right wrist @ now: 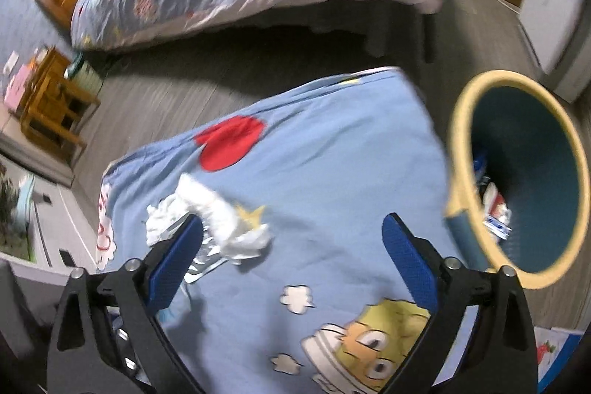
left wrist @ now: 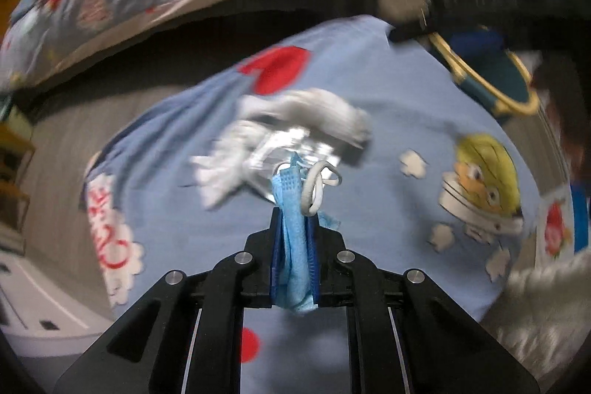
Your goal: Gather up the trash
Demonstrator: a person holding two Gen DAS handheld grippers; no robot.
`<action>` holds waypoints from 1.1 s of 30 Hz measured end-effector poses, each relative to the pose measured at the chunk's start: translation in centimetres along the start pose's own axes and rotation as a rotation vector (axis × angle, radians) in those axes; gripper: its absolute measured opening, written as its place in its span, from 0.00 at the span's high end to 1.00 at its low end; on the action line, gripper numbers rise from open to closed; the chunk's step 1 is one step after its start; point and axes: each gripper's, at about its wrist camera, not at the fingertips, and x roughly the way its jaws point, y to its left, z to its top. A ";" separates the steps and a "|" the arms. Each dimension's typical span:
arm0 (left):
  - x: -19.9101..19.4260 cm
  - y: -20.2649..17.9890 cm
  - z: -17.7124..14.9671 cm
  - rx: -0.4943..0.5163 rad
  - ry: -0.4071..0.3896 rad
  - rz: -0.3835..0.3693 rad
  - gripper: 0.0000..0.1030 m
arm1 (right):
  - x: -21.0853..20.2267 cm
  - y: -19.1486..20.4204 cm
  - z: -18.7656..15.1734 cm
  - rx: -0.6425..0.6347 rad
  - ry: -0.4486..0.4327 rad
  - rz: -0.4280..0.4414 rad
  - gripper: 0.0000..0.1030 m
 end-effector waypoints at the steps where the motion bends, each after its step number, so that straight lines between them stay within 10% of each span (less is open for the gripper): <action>1: -0.2 0.8 0.0 -0.015 -0.005 0.004 0.87 | 0.6 0.5 -0.1 -0.005 0.010 0.004 0.18; 11: 0.0 4.5 1.0 -0.084 -0.033 0.022 0.87 | 6.3 4.8 -0.7 -0.047 0.125 0.022 0.50; 14: -0.1 4.6 1.2 -0.091 -0.045 0.025 0.87 | 7.0 5.3 -1.0 -0.071 0.156 0.012 0.76; 33: -3.0 1.4 4.2 -0.054 -0.168 0.079 0.87 | -2.1 1.0 0.4 -0.032 -0.008 0.095 0.78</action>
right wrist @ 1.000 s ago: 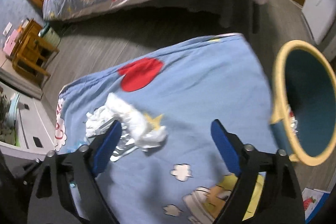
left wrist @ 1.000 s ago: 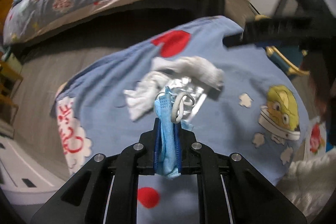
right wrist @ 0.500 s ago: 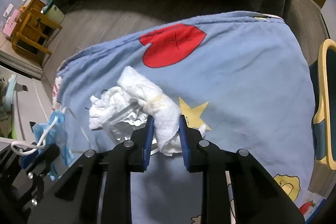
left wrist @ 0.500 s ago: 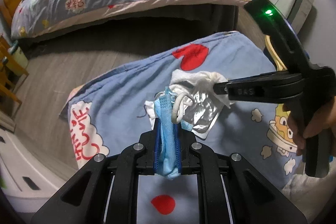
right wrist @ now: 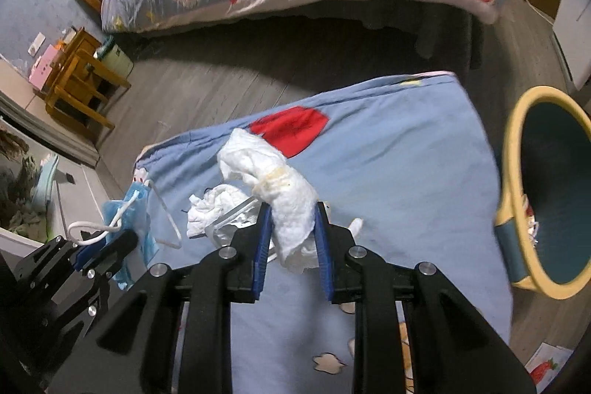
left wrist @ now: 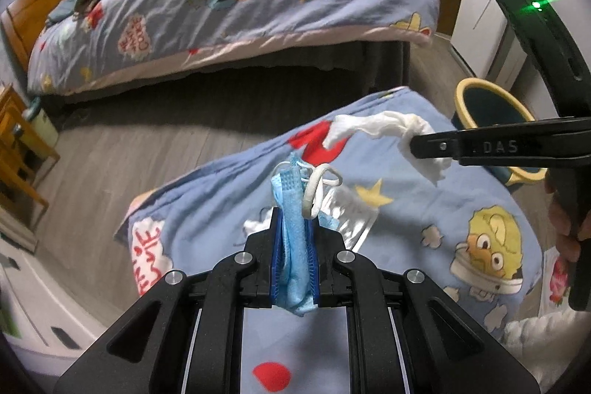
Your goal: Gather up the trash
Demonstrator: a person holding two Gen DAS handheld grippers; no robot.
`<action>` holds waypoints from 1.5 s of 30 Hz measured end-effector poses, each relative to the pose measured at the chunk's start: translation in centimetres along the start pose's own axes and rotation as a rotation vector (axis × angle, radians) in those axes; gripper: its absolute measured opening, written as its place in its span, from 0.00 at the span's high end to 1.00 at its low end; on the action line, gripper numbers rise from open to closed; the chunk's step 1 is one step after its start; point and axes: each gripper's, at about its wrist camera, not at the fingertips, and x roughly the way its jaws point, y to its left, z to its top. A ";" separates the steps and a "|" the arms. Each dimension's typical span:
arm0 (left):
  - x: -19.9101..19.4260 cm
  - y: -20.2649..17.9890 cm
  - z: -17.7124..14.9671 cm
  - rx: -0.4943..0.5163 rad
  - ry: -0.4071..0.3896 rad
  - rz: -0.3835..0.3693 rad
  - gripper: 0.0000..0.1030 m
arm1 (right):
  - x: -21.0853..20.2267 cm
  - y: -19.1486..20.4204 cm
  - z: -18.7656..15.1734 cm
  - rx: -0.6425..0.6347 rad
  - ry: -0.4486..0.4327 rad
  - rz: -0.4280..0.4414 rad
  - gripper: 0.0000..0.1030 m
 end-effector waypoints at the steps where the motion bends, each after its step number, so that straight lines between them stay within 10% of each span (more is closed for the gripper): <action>1: 0.0 -0.5 0.3 0.005 -0.004 -0.004 0.87 | -0.4 -0.6 0.0 0.007 -0.007 -0.003 0.78; 45: 5.7 -27.2 8.2 0.274 -0.051 -0.241 0.87 | -10.4 -27.9 -4.1 0.446 -0.159 -0.215 0.78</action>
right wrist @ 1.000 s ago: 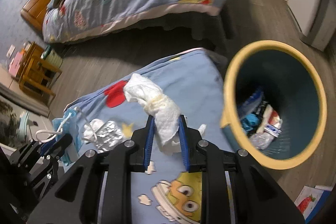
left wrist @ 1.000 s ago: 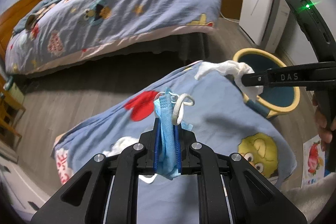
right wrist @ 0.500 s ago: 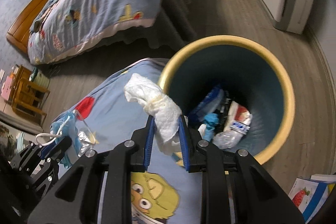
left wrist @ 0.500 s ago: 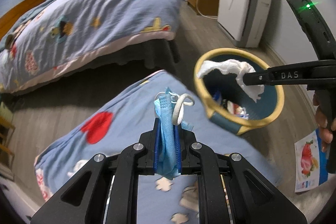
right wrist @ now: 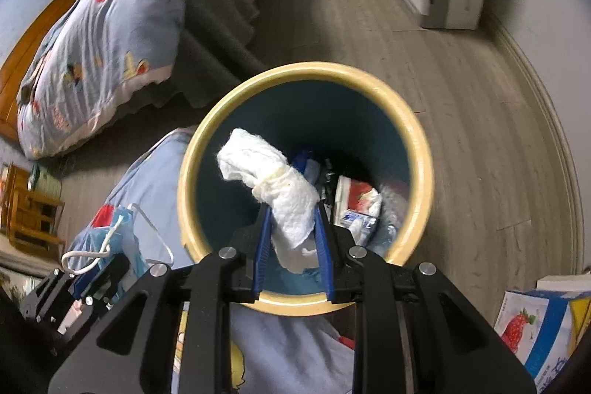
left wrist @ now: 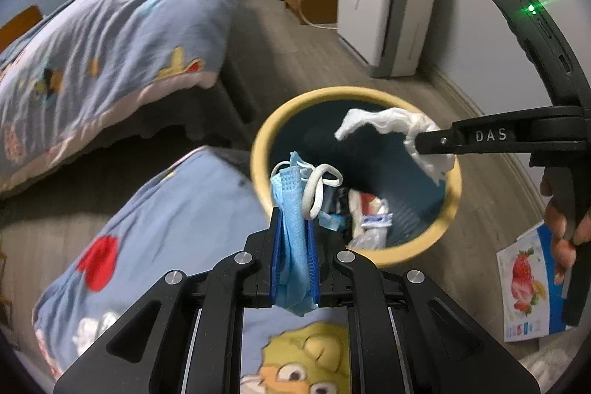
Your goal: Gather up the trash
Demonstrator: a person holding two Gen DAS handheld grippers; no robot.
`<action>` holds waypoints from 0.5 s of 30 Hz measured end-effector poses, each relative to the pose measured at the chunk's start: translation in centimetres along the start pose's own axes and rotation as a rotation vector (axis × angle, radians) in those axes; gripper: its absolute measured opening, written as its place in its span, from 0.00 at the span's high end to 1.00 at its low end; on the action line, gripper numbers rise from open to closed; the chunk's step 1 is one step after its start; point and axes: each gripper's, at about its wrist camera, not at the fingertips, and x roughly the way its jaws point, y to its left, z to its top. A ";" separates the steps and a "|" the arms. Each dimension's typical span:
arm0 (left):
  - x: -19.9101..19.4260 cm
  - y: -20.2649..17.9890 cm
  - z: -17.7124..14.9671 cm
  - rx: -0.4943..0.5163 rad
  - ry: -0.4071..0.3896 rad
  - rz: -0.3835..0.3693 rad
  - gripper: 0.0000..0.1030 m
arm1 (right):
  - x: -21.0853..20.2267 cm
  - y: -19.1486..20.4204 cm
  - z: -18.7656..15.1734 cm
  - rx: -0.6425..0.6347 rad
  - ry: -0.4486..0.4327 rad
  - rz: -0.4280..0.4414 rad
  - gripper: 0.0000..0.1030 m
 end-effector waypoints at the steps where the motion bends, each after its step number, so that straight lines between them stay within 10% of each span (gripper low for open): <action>1: 0.2 -0.2 0.3 0.004 -0.005 -0.004 0.87 | -0.2 -0.3 0.1 0.009 -0.012 -0.002 0.78; 10: 0.8 -1.6 2.3 -0.020 -0.112 -0.052 0.85 | -1.6 -2.3 1.0 0.094 -0.111 -0.001 0.76; 15: 0.7 -1.7 2.6 -0.014 -0.139 -0.049 0.58 | -1.5 -2.5 1.1 0.111 -0.125 -0.014 0.53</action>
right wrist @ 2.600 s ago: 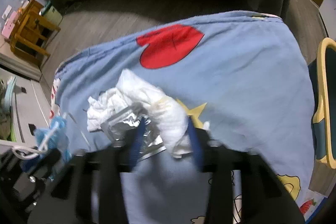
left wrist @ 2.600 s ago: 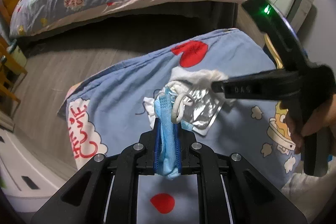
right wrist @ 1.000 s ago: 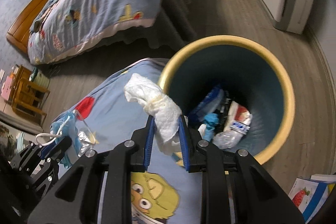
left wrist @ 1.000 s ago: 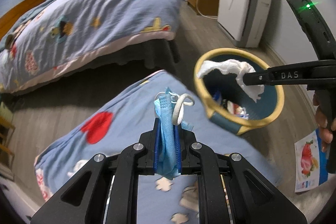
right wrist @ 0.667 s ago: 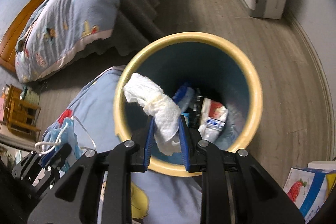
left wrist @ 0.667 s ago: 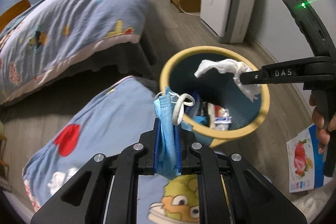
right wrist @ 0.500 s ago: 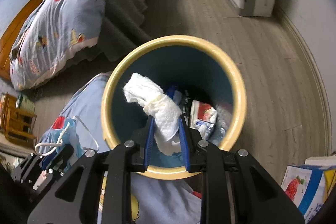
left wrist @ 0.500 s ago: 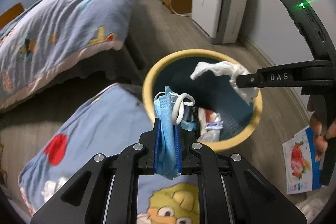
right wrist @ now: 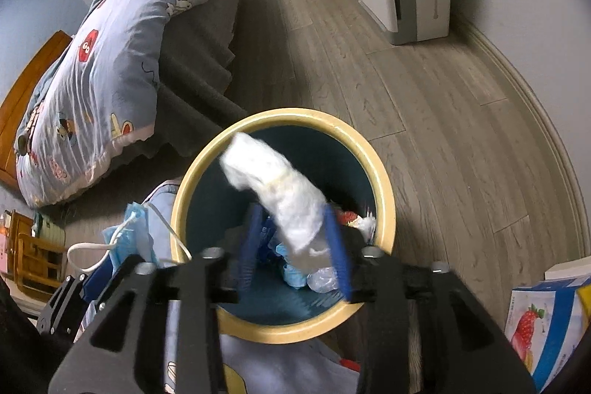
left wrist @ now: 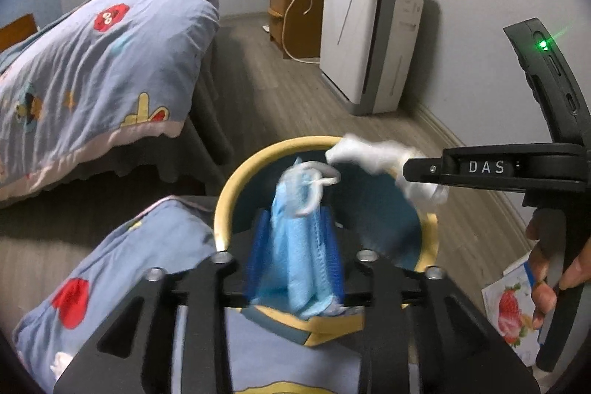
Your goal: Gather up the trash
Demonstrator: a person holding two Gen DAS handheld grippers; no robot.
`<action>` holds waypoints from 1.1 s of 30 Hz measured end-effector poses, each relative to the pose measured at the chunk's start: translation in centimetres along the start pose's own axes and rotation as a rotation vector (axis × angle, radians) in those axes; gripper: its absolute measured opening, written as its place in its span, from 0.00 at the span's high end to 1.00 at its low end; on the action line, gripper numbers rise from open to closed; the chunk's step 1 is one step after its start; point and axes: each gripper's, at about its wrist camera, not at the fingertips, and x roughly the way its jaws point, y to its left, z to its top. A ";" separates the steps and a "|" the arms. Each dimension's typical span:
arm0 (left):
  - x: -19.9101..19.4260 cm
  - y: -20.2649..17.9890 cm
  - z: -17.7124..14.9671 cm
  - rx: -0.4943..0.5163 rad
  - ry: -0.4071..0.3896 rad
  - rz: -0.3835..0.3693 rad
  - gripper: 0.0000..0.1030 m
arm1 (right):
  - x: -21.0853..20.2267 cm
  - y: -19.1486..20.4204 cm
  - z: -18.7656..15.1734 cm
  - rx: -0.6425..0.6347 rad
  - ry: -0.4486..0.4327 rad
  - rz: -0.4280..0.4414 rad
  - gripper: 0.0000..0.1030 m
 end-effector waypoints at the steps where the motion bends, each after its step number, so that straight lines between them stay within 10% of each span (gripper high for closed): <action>1: -0.1 0.1 0.0 0.002 -0.003 0.005 0.53 | -0.1 0.0 0.0 0.007 -0.007 -0.005 0.51; 14: -3.5 4.1 -1.3 -0.055 -0.012 0.082 0.13 | 0.0 2.9 -0.5 0.013 -0.008 0.010 0.06; 33: -8.5 16.5 -9.4 -0.166 0.116 0.301 0.09 | 3.0 15.1 -4.5 -0.145 0.073 0.065 0.06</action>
